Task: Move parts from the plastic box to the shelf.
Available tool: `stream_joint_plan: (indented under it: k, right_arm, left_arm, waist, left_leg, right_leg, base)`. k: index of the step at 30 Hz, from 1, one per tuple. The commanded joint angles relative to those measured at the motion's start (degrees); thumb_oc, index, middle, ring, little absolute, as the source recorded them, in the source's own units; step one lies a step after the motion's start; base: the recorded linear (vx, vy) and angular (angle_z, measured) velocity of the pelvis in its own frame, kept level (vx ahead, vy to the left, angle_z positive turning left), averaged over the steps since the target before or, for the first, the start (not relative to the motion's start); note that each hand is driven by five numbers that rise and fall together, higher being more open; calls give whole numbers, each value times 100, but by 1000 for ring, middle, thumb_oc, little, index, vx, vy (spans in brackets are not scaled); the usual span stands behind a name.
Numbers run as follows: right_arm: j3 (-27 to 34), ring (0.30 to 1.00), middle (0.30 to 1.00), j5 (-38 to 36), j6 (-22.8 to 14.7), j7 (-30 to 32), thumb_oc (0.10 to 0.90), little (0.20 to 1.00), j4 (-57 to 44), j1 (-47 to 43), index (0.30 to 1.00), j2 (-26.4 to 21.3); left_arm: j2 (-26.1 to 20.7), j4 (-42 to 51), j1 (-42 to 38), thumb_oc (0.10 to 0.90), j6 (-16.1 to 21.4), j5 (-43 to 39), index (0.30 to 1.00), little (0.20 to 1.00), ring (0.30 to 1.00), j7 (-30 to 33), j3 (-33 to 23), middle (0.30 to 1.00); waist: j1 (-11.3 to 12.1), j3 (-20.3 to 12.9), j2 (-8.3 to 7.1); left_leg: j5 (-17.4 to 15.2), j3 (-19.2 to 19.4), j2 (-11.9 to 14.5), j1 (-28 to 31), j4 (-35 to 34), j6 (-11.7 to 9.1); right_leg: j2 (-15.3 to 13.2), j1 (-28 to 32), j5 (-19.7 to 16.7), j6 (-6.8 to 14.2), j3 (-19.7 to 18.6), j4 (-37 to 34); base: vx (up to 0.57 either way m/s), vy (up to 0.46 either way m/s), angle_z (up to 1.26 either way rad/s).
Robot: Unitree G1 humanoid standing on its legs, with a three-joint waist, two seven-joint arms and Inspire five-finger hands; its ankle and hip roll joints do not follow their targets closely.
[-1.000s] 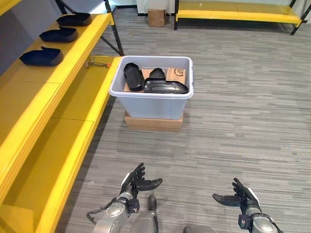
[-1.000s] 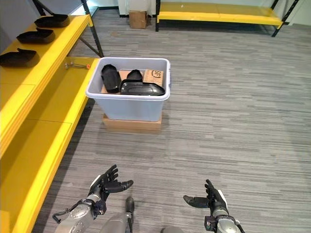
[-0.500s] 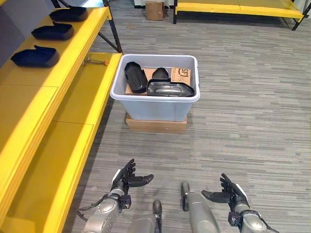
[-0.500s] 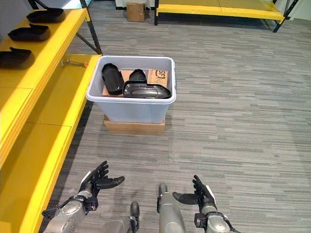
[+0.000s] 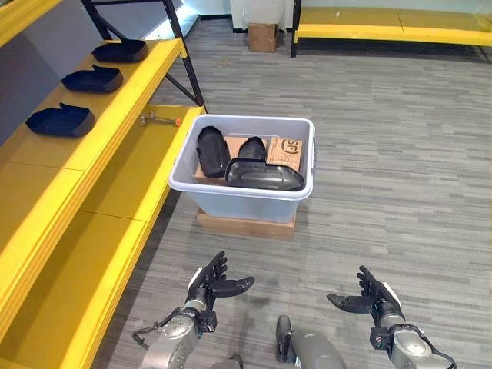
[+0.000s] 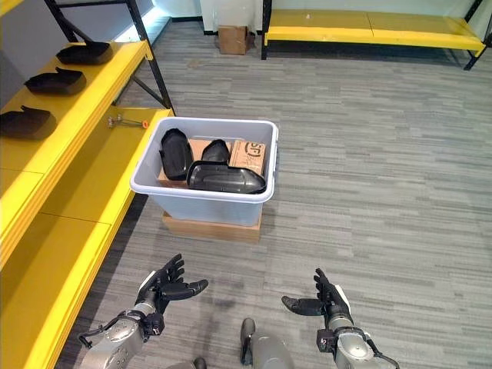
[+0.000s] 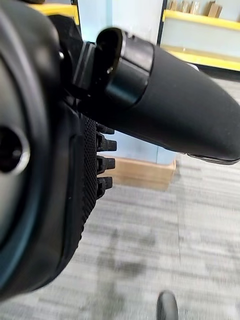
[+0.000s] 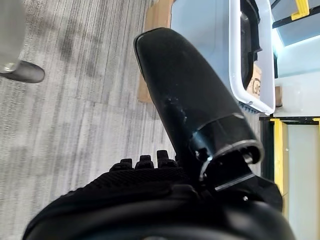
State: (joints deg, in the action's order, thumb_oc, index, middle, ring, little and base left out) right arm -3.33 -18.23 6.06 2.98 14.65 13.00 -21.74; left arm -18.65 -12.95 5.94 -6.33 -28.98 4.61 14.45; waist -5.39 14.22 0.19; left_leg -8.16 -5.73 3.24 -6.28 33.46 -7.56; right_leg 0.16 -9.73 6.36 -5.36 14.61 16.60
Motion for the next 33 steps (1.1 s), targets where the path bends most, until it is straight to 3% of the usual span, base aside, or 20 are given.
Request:
stream_joint_plan:
  k: [1,2,3,5,6,7,10,13,15,17,18,22,25,26,27,28,29,30,31,33]
  right_arm:
    - [136,1000,1000,-150,-413,19,900,1000,-168,-40,1000,-239]
    - [176,1000,1000,-137,-395,126,900,1000,-147,-7,1000,-261]
    - [177,1000,1000,-137,-394,126,900,1000,-147,-8,1000,-259]
    - [193,1000,1000,-87,-411,179,900,1000,-127,9,1000,-249]
    - [193,1000,1000,-87,-411,179,900,1000,-128,9,1000,-248]
    - [176,1000,1000,-44,-405,165,900,1000,-109,35,1000,-235]
    - [126,1000,1000,48,-405,167,900,1000,-11,2,1000,-243]
    - [117,1000,1000,67,-361,102,900,1000,13,73,1000,-171]
    - [97,1000,1000,51,-327,101,900,1000,18,72,1000,-63]
    - [124,1000,1000,39,-325,76,900,1000,-28,84,1000,10]
    - [122,1000,1000,-1,-304,105,900,1000,-41,16,1000,59]
    - [28,1000,1000,-31,-324,121,900,1000,-50,-142,1000,99]
    - [-30,1000,1000,-26,-334,87,900,1000,-113,-194,1000,170]
    - [-29,1000,1000,-26,-334,87,900,1000,-113,-195,1000,169]
    - [-65,1000,1000,-43,-337,77,900,1000,-224,-187,1000,225]
    - [-71,1000,1000,-50,-344,75,900,1000,-218,-178,1000,223]
    - [-63,1000,1000,-32,-316,56,900,1000,-203,-130,1000,240]
    - [-62,1000,1000,-32,-315,56,900,1000,-203,-131,1000,239]
    - [-81,1000,1000,-46,-301,66,900,1000,-134,-140,1000,226]
    - [-41,1000,1000,-95,-293,79,900,1000,-184,-129,1000,230]
  left_arm:
    - [-22,497,-51,900,401,-163,1000,1000,1000,47,-198,1000]
    - [-5,520,-45,900,395,-275,1000,1000,1000,98,-209,1000]
    - [-7,520,-46,900,395,-276,1000,1000,1000,99,-208,1000]
    - [-33,484,4,900,385,-211,1000,1000,1000,114,-223,1000]
    - [-33,484,3,900,385,-211,1000,1000,1000,114,-223,1000]
    - [-18,475,56,900,377,-129,1000,1000,1000,100,-241,1000]
    - [20,457,55,900,419,-78,1000,1000,1000,160,-332,1000]
    - [95,421,76,900,429,-143,1000,1000,1000,192,-354,1000]
    - [32,407,-73,900,448,-143,1000,1000,1000,217,-280,1000]
    - [-10,442,-103,900,452,-135,1000,1000,1000,193,-246,1000]
    - [-54,424,-183,900,433,-155,1000,1000,1000,205,-168,1000]
    - [-129,401,-253,900,421,-182,1000,1000,1000,270,-121,1000]
    - [-185,441,-274,900,377,-163,1000,1000,1000,277,-136,1000]
    - [-184,441,-275,900,377,-163,1000,1000,1000,277,-136,1000]
    - [-274,504,-278,900,351,-107,1000,1000,1000,299,-136,1000]
    - [-311,530,-264,900,353,-94,1000,1000,1000,302,-151,1000]
    - [-312,555,-209,900,339,-73,1000,1000,1000,276,-180,1000]
    - [-310,555,-210,900,339,-73,1000,1000,1000,275,-181,1000]
    - [-285,490,-256,900,343,-121,1000,1000,1000,271,-187,1000]
    - [-275,482,-262,900,341,-139,1000,1000,1000,242,-199,1000]
  waist:
    - [41,105,-217]
    - [160,214,-277]
    - [160,203,-286]
    - [282,209,-293]
    - [284,203,-303]
    - [373,165,-172]
    - [468,120,-101]
    - [451,7,-41]
    - [471,-126,-94]
    - [460,-205,-155]
    - [447,-246,-228]
    - [450,-318,-284]
    - [430,-293,-304]
    - [434,-309,-295]
    - [302,-35,-206]
    - [280,81,-140]
    - [201,208,-53]
    - [200,196,-44]
    - [78,255,-78]
    - [30,280,-116]
  left_leg:
    - [1135,368,-286,46,463,133]
    - [780,702,-111,-500,164,287]
    - [798,706,-120,-509,149,291]
    - [714,855,211,-740,-1278,380]
    - [748,864,200,-726,-1324,382]
    - [1258,658,383,-777,-2302,297]
    - [1667,438,549,-724,-3207,137]
    - [1751,602,666,-530,-3430,123]
    - [1835,613,529,-414,-3481,132]
    - [1664,679,421,-432,-3263,214]
    - [1409,779,312,-526,-2981,334]
    - [1101,852,191,-631,-2663,456]
    - [810,847,32,-535,-2513,674]
    - [823,848,42,-554,-2522,673]
    - [620,875,-65,-224,-2488,902]
    - [571,909,-38,-75,-2513,947]
    - [453,900,-60,210,-2577,981]
    - [465,898,-51,195,-2583,979]
    - [358,859,-163,386,-2587,937]
    - [273,828,-234,445,-2546,910]
  right_leg:
    - [-215,551,13,572,-577,-797]
    - [-244,790,115,590,-566,-917]
    - [-254,779,104,593,-566,-925]
    - [-211,1041,260,700,-626,-1068]
    - [-221,1036,248,700,-629,-1076]
    - [-95,1206,369,724,-696,-1101]
    - [-56,1510,562,756,-882,-1119]
    - [-71,1692,696,812,-928,-1075]
    - [-267,1809,632,925,-931,-1137]
    - [-450,1857,572,1050,-947,-1169]
    - [-679,1846,460,1188,-965,-1205]
    - [-858,1699,368,1309,-1057,-1135]
    - [-982,1248,42,1407,-1181,-153]
    - [-972,1225,28,1405,-1186,-158]
    - [-1007,392,-877,1387,-1249,1426]
    - [-999,207,-856,1338,-1151,1779]
    - [-953,-283,-570,1283,-923,2175]
    - [-944,-296,-585,1279,-918,2162]
    - [-765,-535,-353,1234,-739,1479]
    - [-783,-508,-286,1231,-654,900]
  base:
    - [151,-134,-13]
    - [108,-72,-3]
    - [260,-76,19]
    - [253,33,18]
    - [296,130,-11]
    - [309,146,-16]
    - [274,117,-42]
    - [297,182,-36]
    - [339,249,-29]
    - [277,252,-28]
    - [235,230,-15]
    - [152,180,-8]
    - [134,179,-6]
    - [114,303,4]
    - [108,309,3]
    - [229,435,5]
    - [162,203,-11]
    - [257,151,-18]
    - [178,20,-22]
    - [209,-26,4]
